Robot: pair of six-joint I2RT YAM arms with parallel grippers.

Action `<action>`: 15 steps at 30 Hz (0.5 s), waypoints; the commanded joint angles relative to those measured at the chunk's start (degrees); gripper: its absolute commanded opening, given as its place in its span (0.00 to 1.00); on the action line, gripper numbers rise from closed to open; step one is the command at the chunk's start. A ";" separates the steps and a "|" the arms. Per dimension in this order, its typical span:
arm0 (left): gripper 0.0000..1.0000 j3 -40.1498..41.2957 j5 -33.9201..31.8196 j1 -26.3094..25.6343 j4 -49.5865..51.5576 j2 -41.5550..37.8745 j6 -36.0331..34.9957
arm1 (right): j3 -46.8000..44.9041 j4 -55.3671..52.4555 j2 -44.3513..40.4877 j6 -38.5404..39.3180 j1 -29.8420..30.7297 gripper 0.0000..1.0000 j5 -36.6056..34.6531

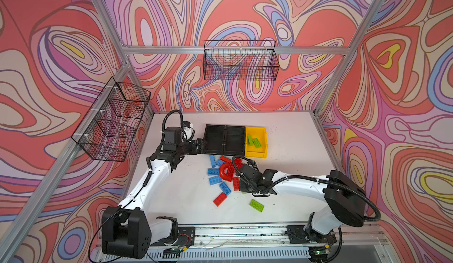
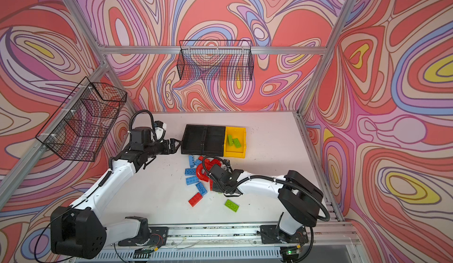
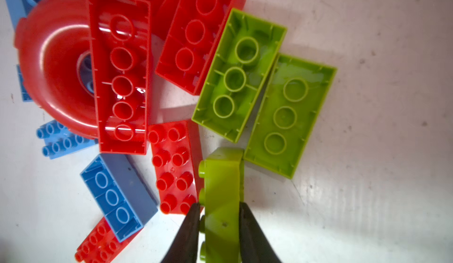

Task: Sort the legos into containers by color
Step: Pick up the lego from the center of the table.

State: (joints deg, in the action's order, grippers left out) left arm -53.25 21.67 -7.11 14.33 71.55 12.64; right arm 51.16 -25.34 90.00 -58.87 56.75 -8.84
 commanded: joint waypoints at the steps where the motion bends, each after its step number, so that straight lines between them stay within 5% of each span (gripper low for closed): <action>1: 0.81 -0.89 0.81 0.26 0.13 -0.27 0.10 | -1.01 -0.63 -2.35 -1.24 -0.02 0.27 -2.27; 9: 0.81 -0.84 0.74 0.26 0.10 -0.14 0.01 | 0.73 -1.67 -7.86 4.59 -2.72 0.21 -3.65; 15: 0.81 -1.06 1.07 0.26 0.26 0.00 -0.25 | 6.24 -6.30 -10.62 17.94 -13.64 0.21 -3.55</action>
State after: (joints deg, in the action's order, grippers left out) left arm -53.25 21.93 -7.11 14.33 71.57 12.64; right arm 54.48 -29.06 80.79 -48.95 47.51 -10.76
